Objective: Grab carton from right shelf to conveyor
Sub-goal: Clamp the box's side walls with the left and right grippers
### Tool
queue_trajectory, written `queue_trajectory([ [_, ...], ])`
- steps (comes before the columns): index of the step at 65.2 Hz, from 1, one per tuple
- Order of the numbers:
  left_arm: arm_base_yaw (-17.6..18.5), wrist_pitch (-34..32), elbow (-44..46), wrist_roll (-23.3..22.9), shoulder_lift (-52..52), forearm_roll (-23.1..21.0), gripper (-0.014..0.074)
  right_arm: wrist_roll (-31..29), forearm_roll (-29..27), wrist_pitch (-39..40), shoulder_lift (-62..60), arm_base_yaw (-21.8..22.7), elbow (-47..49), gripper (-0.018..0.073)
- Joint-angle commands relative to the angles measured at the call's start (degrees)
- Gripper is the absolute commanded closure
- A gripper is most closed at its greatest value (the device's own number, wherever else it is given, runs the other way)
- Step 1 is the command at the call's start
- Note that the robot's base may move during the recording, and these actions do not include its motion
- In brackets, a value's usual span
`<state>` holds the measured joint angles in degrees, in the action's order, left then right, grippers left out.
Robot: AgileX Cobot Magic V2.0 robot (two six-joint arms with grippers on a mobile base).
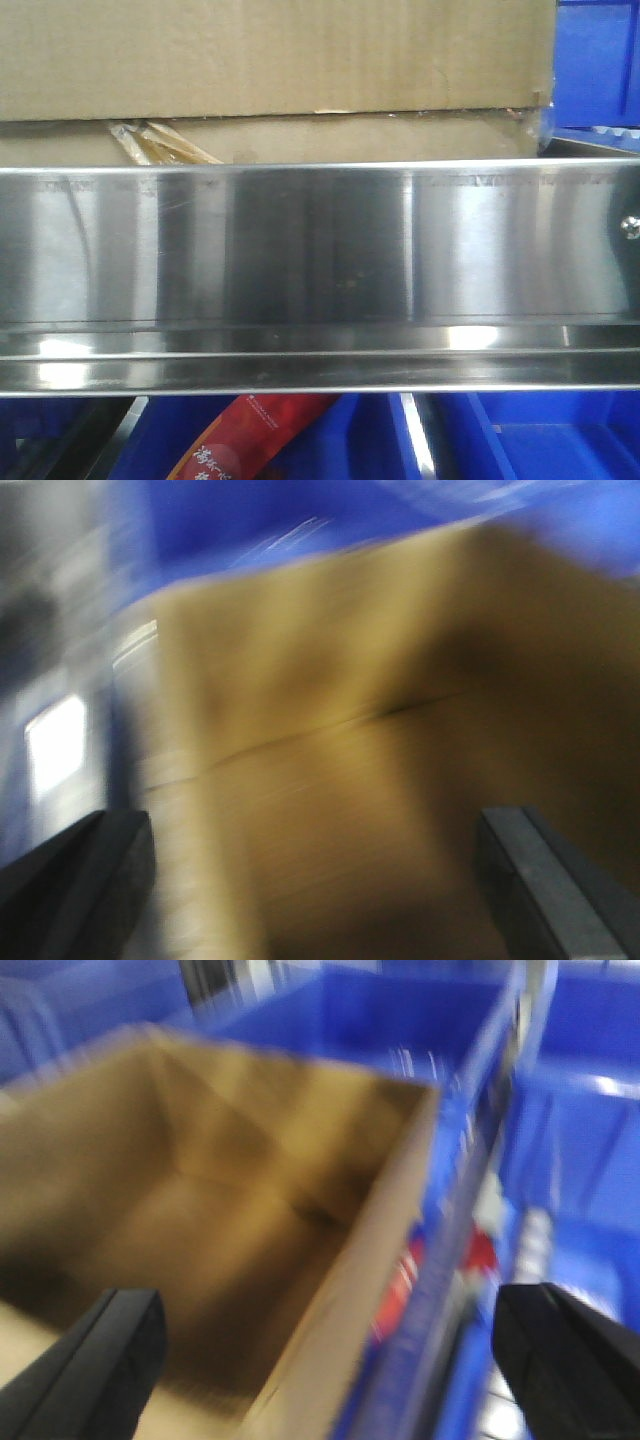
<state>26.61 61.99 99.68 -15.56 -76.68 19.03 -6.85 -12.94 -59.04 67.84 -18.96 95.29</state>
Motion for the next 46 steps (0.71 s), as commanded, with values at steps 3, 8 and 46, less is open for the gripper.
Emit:
queue_trajectory([
  [3,-0.7,6.6,7.4,-1.6,-4.3,1.8,0.0051,3.2,5.1,-7.5,8.1,-0.5,11.1,0.0000],
  [8,-3.3,8.0,10.5,-1.6,-6.6,-0.7,0.0051,5.7,9.2,-10.9,12.9,-1.6,17.7,0.0000],
  [46,-13.9,8.0,11.2,2.3,-18.8,-9.2,0.0051,9.9,13.9,-10.9,33.4,-5.1,25.0,0.0000],
])
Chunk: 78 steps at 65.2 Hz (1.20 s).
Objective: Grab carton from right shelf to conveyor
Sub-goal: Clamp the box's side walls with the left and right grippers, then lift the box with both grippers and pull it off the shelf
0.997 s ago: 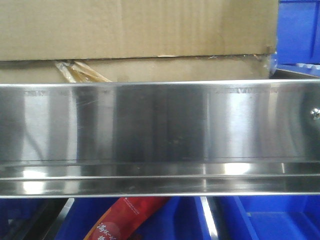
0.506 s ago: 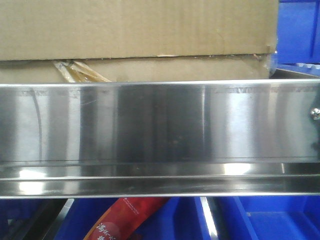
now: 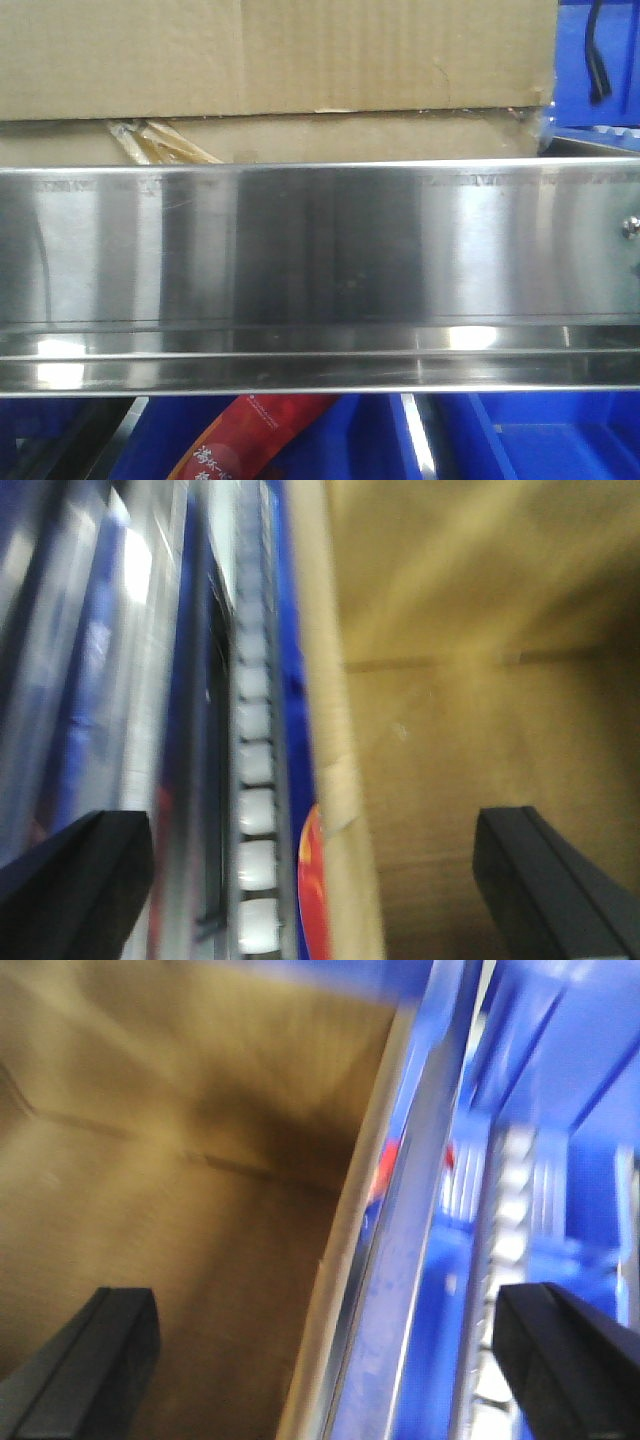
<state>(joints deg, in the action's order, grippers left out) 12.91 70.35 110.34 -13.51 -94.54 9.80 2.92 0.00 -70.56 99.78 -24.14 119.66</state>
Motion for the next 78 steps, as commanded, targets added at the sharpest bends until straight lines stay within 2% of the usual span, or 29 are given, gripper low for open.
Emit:
queue_trajectory([
  [1,-0.2,-0.4,0.5,0.3,-1.4,0.0,0.0051,0.2,0.9,0.6,1.8,0.1,0.6,0.0000],
  [9,-0.2,-0.4,0.5,0.3,-2.7,0.0,0.0054,0.2,0.9,0.6,3.8,0.1,0.6,0.0005],
  [15,-0.2,-0.4,0.5,0.3,-3.3,0.0,0.0095,0.2,0.9,0.6,4.9,0.1,0.6,0.0088],
  [19,-0.2,-0.4,0.5,0.3,-3.4,0.0,0.0184,0.2,0.9,0.6,5.0,0.1,0.6,0.0218],
  [23,-0.2,-0.4,0.5,0.3,-3.4,0.0,0.0309,0.2,0.9,0.6,5.0,0.1,0.6,0.0371],
  [27,-0.2,-0.4,0.5,0.3,-3.4,0.0,0.0463,0.2,0.9,0.6,5.0,0.1,0.6,0.0533],
  [30,-0.2,-0.4,0.5,0.3,-3.4,0.0,0.0611,0.2,0.9,0.6,5.0,0.1,0.6,0.0653],
  [31,-0.2,-0.4,0.5,0.3,-3.4,0.0,0.0647,0.3,0.9,0.6,5.0,0.1,0.6,0.0655],
  [37,-0.2,-0.4,0.5,0.3,-3.4,-0.1,0.0577,0.5,0.9,0.6,5.0,0.1,0.6,0.0620],
  [49,-0.2,-0.4,0.5,0.3,-2.2,-0.6,0.0596,0.6,0.9,0.6,2.8,0.1,0.6,0.0629],
  [61,0.8,-0.4,0.5,0.3,4.0,-0.9,0.0596,0.6,0.9,0.6,-3.9,0.1,0.6,0.0629],
  [67,2.4,-0.4,0.5,0.3,7.8,-0.9,0.0596,0.6,0.9,0.6,-8.3,0.0,-0.2,0.0629],
  [78,8.4,-0.4,-0.4,-0.5,14.5,1.5,0.0605,0.6,0.9,0.6,-16.4,-0.5,-8.3,0.0629],
])
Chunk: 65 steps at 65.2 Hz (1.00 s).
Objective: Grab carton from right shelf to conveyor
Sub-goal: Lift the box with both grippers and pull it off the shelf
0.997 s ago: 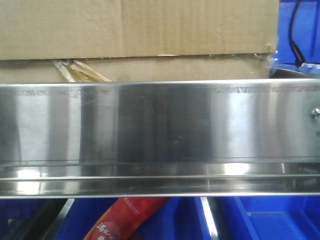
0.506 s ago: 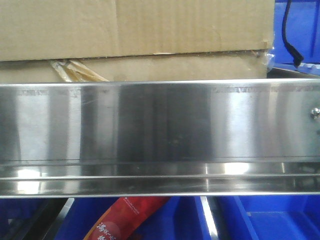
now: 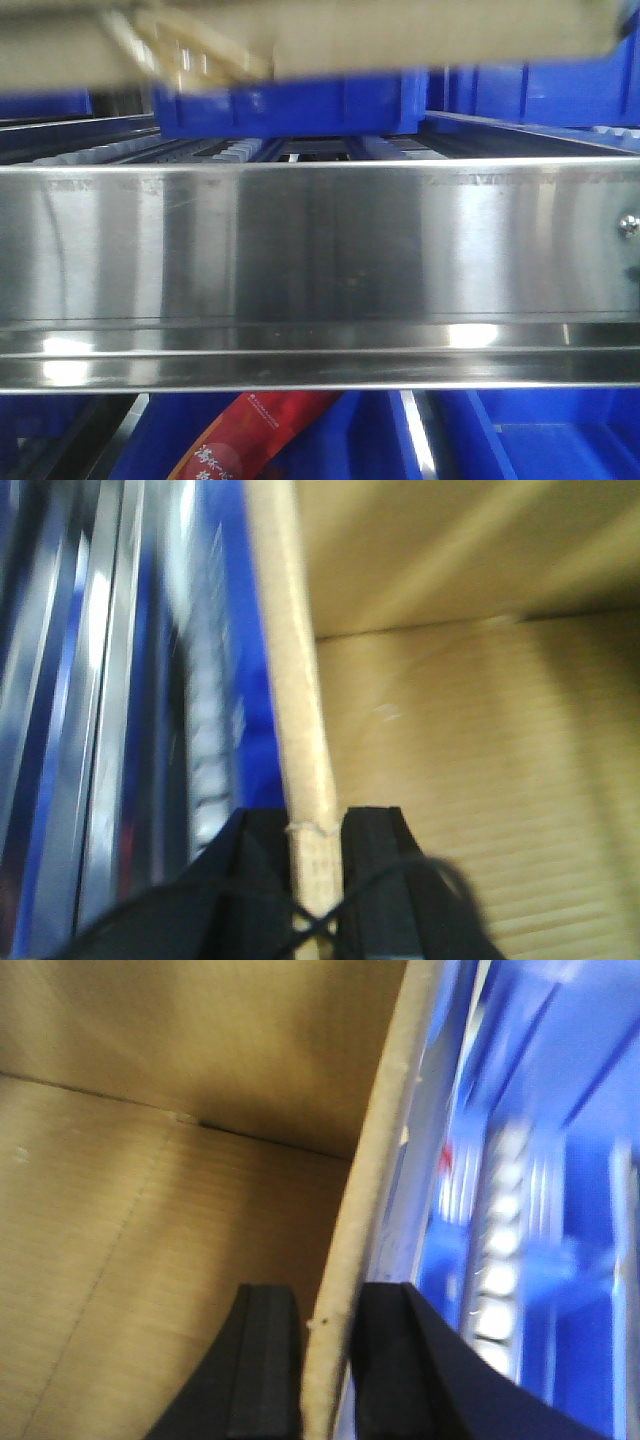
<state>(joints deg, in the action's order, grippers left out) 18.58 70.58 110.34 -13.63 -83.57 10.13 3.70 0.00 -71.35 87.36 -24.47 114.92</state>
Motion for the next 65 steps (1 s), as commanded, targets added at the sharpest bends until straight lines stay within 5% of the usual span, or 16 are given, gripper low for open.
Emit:
queue_trajectory([
  [1,3.2,-0.6,-0.5,-0.5,4.0,1.2,0.0605,-0.2,0.9,1.4,-5.0,-0.1,-5.0,0.0629],
  [24,9.7,-0.6,-12.2,-5.0,12.5,0.1,0.0605,-0.2,-1.0,1.4,-17.4,-0.1,-20.2,0.0629],
  [65,9.8,-0.6,-15.2,-5.1,14.0,0.7,0.0605,-0.2,-4.2,2.9,-18.8,-0.1,-20.2,0.0629],
])
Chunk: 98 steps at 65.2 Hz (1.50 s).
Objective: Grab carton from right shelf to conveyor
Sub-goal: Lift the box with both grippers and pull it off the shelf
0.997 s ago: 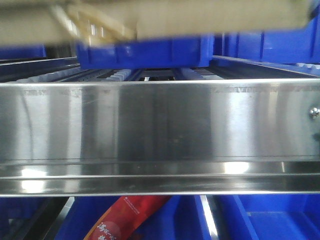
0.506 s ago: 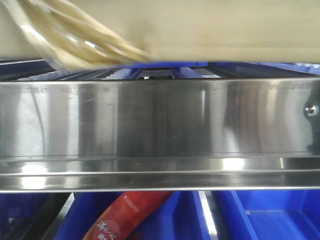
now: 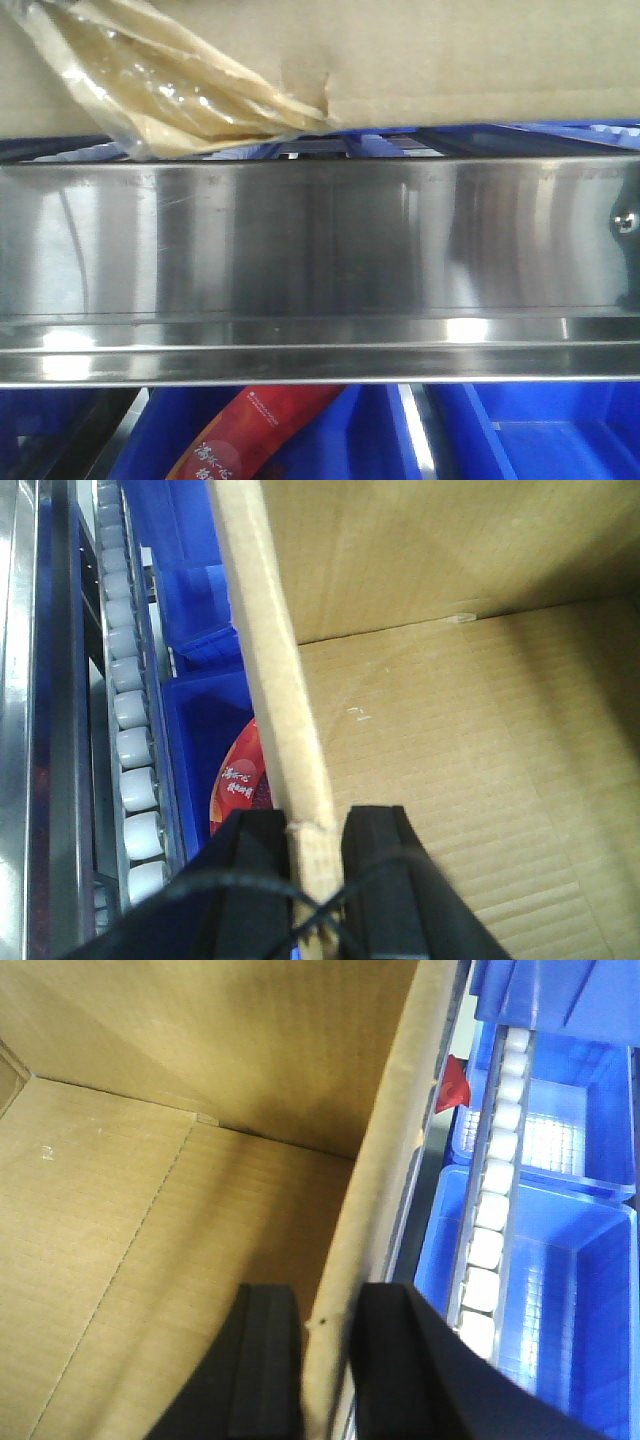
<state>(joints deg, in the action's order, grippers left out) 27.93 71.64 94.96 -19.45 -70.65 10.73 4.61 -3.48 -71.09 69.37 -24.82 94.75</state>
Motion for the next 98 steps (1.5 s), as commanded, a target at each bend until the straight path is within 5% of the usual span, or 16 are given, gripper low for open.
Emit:
queue_trajectory([
  [1,0.5,-1.7,0.1,0.7,1.1,0.1,0.0605,-1.1,-0.7,2.6,-0.8,0.2,0.0,0.0629],
  [98,0.5,-4.2,0.1,0.7,1.1,0.1,0.0605,-1.1,-0.7,2.6,-0.8,0.2,0.0,0.0629],
])
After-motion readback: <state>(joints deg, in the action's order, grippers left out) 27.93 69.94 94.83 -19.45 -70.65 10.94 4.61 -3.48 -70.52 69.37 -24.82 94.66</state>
